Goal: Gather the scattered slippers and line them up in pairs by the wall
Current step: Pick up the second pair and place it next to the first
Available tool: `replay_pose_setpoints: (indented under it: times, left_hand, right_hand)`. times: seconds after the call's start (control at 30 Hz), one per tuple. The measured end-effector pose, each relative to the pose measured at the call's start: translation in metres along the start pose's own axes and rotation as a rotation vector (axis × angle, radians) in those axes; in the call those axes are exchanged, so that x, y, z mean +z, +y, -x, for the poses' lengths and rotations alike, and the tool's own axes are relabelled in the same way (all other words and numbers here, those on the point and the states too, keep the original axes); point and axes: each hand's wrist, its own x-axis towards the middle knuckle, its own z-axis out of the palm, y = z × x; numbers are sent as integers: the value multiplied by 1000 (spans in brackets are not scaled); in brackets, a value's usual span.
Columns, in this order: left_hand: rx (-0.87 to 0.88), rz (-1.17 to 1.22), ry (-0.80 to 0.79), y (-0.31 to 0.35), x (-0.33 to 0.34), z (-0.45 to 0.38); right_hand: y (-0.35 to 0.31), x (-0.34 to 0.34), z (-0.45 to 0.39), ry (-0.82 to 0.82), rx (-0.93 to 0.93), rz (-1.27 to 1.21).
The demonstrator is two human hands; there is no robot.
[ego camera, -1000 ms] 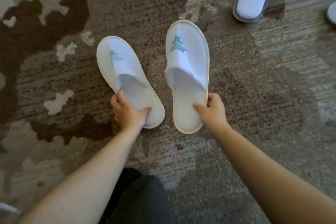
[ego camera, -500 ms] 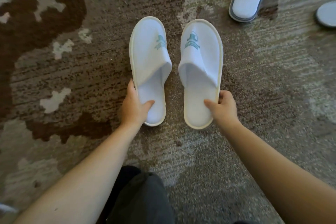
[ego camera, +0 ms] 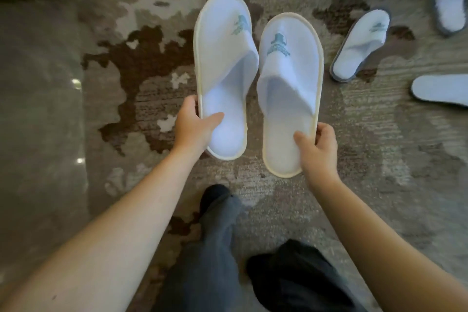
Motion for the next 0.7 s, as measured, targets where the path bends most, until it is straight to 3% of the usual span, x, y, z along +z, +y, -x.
replay_pose_setpoints:
  times: [0.2,0.33,0.7]
  left_hand:
    - [-18,80,95,153,-159,72]
    - [13,159,183,219,-247,111]
    - [-106,432,600,253,-395,161]
  right_hand:
    - [-201,11,121,-127,-57,22]
    - [-300,28,180,-187,-113,-2]
    - [-443,132,237,-479,-328,122]
